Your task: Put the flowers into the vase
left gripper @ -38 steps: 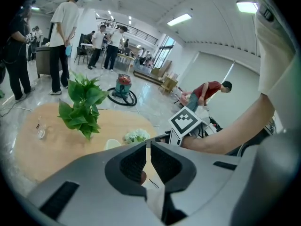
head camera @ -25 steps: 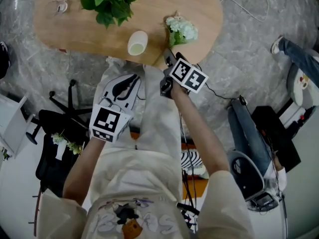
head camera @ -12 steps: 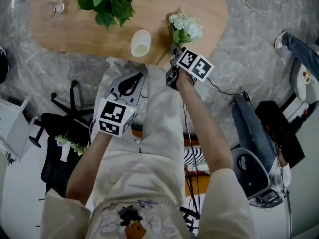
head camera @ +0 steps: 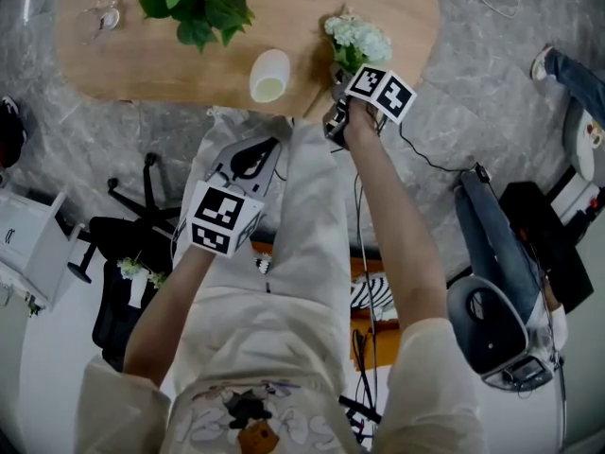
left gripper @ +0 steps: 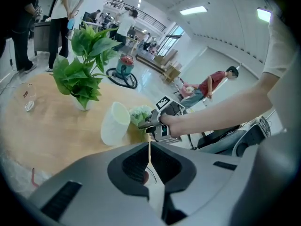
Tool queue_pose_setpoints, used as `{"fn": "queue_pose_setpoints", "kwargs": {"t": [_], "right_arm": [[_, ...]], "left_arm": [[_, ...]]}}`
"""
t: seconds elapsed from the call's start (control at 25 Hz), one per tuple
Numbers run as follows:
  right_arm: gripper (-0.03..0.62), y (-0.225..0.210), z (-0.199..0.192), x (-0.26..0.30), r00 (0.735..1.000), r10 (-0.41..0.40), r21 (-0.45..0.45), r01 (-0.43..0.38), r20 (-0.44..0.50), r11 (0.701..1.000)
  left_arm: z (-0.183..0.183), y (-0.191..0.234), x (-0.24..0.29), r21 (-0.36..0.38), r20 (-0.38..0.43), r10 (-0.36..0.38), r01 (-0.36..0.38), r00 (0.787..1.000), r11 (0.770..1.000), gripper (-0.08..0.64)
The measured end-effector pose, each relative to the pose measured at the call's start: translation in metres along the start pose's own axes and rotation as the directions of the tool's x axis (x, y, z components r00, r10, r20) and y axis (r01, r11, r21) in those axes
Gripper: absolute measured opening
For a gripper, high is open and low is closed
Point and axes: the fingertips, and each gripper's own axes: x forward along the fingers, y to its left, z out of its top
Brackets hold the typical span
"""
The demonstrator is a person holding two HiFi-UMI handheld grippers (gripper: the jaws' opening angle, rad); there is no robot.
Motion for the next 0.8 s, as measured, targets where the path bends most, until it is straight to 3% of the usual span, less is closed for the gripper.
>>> {"fn": "queue_pose_setpoints", "kwargs": {"t": [0.36,0.64,0.8], "right_arm": [[0.175,0.0002,0.0028,0.0055,0.999,0.044,-0.032,-0.043,0.017,0.999],[0.112,-0.0055,0.0027,0.0075,0.999,0.03,0.011,-0.03,0.017,0.999],[0.086,-0.0058,0.0027,0.0075,0.999,0.043,-0.01,-0.042,0.014,0.999]], "left_arm": [[-0.003,-0.0045,0.0048,0.043,-0.028,-0.021,0.022,0.999,0.999,0.012],[-0.0017,-0.005,0.0048,0.043,-0.03,-0.027,0.029,0.999,0.999,0.012],[-0.0003,-0.0071,0.0059,0.035,-0.022,-0.028,0.028,0.999,0.999,0.012]]}}
